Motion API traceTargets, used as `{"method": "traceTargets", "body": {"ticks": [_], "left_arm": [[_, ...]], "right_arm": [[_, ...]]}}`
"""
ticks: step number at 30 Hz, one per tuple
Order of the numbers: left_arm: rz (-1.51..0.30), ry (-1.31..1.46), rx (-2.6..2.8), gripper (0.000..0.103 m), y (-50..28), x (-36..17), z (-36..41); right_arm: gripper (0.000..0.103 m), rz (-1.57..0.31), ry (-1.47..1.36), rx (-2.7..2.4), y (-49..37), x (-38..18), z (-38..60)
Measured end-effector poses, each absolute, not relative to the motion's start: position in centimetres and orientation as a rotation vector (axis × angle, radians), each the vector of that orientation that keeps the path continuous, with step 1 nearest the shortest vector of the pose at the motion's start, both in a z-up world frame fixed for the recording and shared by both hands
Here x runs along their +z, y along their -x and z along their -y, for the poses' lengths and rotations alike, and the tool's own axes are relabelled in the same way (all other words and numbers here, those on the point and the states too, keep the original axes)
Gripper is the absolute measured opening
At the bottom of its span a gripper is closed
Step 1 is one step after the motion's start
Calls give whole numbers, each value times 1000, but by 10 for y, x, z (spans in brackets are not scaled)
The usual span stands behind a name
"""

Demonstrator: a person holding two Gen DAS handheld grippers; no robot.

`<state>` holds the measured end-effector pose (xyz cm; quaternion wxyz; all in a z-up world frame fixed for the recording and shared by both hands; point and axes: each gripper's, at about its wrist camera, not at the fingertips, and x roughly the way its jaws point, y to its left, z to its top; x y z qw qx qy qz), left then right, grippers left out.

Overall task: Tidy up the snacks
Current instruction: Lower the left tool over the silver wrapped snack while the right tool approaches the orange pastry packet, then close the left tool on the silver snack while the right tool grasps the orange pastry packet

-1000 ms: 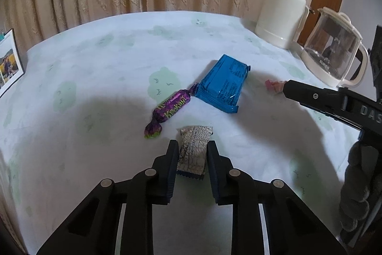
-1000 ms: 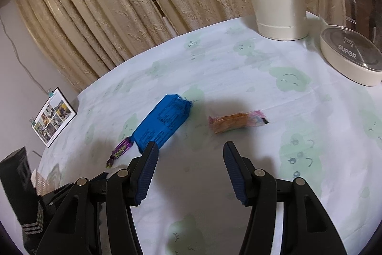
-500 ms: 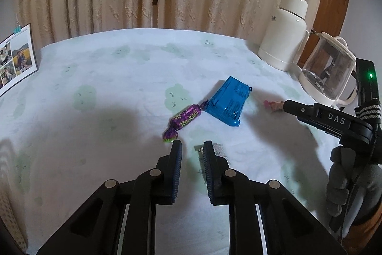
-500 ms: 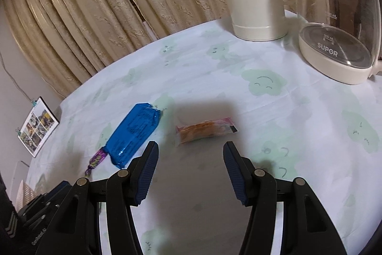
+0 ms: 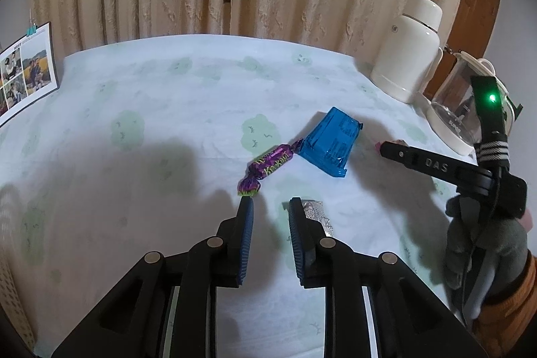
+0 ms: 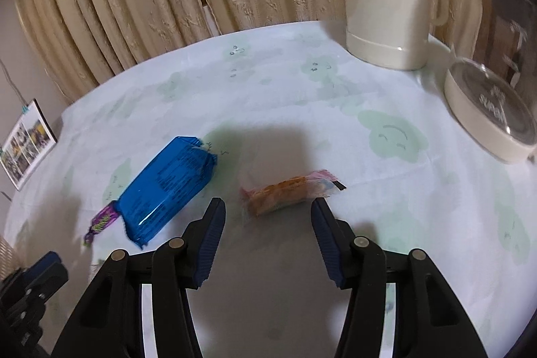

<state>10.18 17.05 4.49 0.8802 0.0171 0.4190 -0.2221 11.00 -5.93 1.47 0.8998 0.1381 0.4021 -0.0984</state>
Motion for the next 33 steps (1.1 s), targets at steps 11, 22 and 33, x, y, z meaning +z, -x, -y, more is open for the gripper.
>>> {"method": "traceTargets", "body": {"ticks": [11, 22, 33], "left_arm": [[-883, -37, -458, 45, -103, 41, -169], [-884, -41, -462, 46, -103, 40, -168], [-887, -47, -465, 46, -101, 39, -166]], "right_arm": [[27, -839, -265, -216, -113, 15, 68], [25, -832, -318, -206, -92, 16, 93], [39, -839, -330, -216, -96, 17, 94]]}}
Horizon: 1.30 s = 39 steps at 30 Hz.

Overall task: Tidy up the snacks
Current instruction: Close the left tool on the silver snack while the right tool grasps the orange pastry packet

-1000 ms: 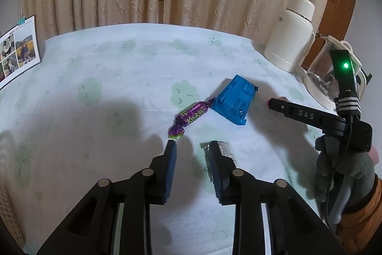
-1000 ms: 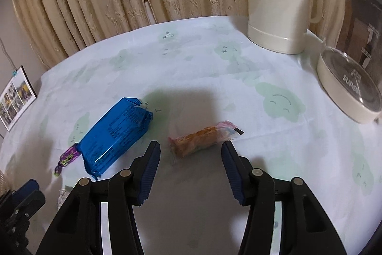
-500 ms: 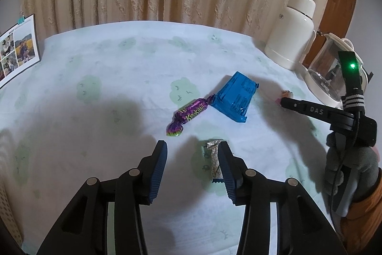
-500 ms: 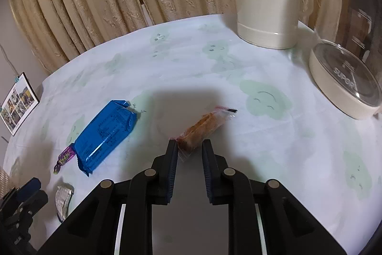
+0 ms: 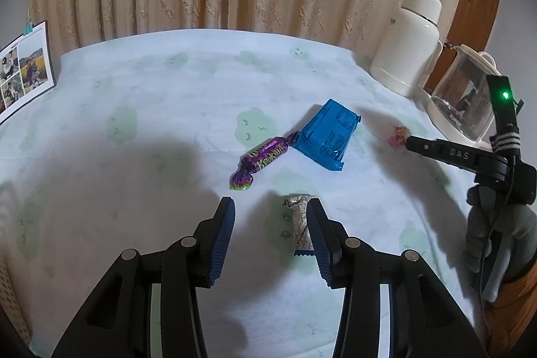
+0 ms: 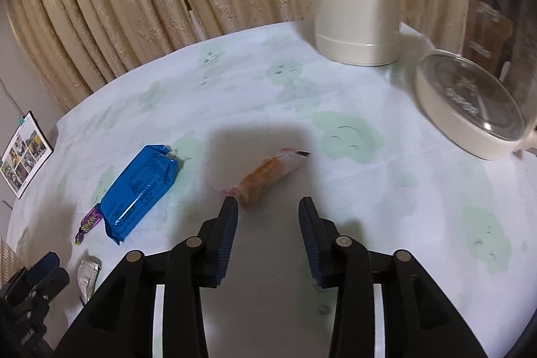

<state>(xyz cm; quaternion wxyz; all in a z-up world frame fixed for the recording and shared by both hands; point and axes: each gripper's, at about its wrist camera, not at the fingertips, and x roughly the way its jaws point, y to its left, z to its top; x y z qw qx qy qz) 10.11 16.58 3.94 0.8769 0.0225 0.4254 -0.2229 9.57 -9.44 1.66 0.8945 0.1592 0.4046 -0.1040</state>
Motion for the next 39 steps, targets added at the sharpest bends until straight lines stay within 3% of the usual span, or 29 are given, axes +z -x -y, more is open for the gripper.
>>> {"method": "traceTargets", "body": {"ticks": [2, 9, 14, 21, 24, 30, 32, 39], "left_arm": [[-888, -45, -464, 46, -101, 39, -166], [-888, -52, -469, 46, -100, 40, -165], [-896, -51, -464, 46, -102, 38, -165], [-907, -56, -469, 46, -103, 34, -160], [-909, -62, -478, 46, -102, 32, -158], [-909, -69, -487, 48, -102, 30, -153], [-919, -68, -492, 52, -103, 28, -150], [-949, -100, -541, 52, -102, 23, -132]], "right_arm": [[46, -838, -314, -229, -103, 16, 92], [46, -850, -235, -282, -127, 14, 86], [29, -861, -187, -299, -128, 15, 82], [25, -836, -249, -281, -106, 17, 92], [16, -808, -268, -253, -96, 26, 88], [17, -780, -261, -205, -89, 37, 75], [24, -787, -290, -211, -90, 35, 81], [27, -793, -409, -251, -83, 29, 111]]}}
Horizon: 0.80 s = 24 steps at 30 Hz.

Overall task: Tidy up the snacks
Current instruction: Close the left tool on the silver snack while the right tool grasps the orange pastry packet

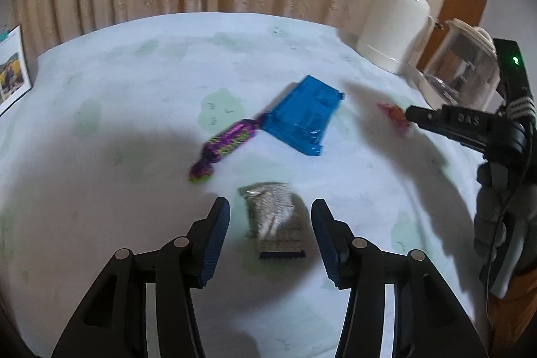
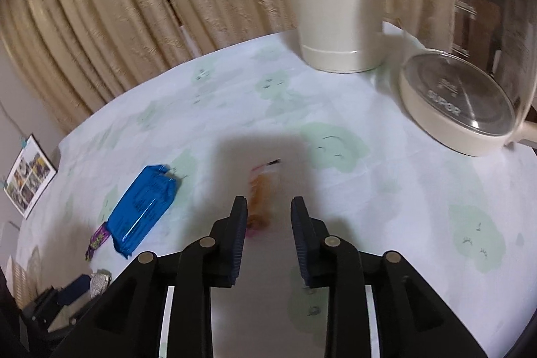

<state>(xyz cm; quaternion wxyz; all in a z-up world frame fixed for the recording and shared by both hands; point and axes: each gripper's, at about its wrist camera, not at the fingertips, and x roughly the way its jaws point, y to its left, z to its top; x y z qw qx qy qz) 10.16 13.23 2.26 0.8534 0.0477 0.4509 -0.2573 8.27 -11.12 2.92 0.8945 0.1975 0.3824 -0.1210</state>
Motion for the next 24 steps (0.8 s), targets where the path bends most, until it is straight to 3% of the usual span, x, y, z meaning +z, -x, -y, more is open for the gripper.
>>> {"method": "traceTargets", "body": {"ticks": [5, 7, 8, 24], "left_arm": [[-944, -153, -525, 48, -100, 22, -122], [-942, -160, -528, 27, -100, 22, -121], [-942, -157, -532, 24, -100, 22, -121], [-807, -111, -524, 24, -84, 56, -142]], "right_arm": [[31, -804, -419, -244, -84, 25, 111], [32, -809, -414, -239, -86, 24, 109], [34, -809, -412, -237, -87, 23, 108], [39, -837, -309, -263, -113, 17, 101]]}}
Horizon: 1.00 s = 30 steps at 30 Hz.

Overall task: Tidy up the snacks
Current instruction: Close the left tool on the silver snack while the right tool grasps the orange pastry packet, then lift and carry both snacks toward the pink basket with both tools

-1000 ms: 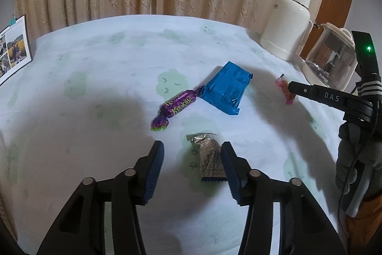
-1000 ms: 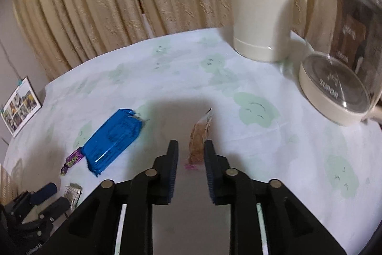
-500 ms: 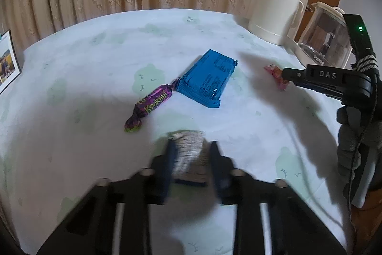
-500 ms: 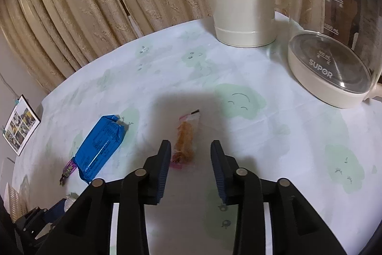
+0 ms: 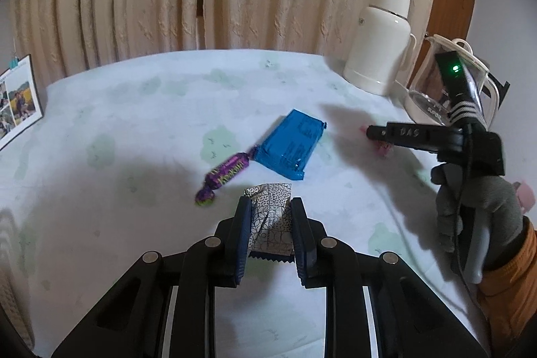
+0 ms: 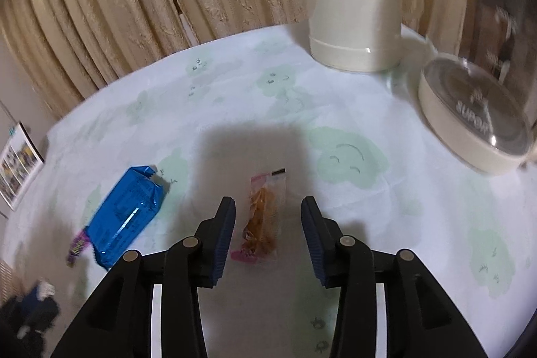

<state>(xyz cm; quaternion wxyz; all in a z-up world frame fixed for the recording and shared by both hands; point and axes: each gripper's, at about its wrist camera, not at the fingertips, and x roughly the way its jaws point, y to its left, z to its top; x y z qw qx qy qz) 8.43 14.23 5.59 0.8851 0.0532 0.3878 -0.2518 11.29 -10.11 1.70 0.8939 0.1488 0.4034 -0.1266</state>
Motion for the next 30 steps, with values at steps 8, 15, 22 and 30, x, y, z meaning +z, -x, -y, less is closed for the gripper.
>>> {"method": "traceTargets", "body": {"ticks": [8, 15, 22, 30], "left_arm": [[-774, -86, -496, 24, -84, 64, -153], [-741, -100, -456, 24, -82, 66, -156], [-709, -114, -412, 24, -82, 69, -160], [-678, -136, -357, 24, -82, 71, -164]], "right_arm": [[18, -858, -206, -286, -116, 16, 91], [18, -832, -227, -253, -108, 23, 87], [18, -786, -251, -210, -96, 37, 77], [18, -745, -276, -155, -85, 50, 63]]}}
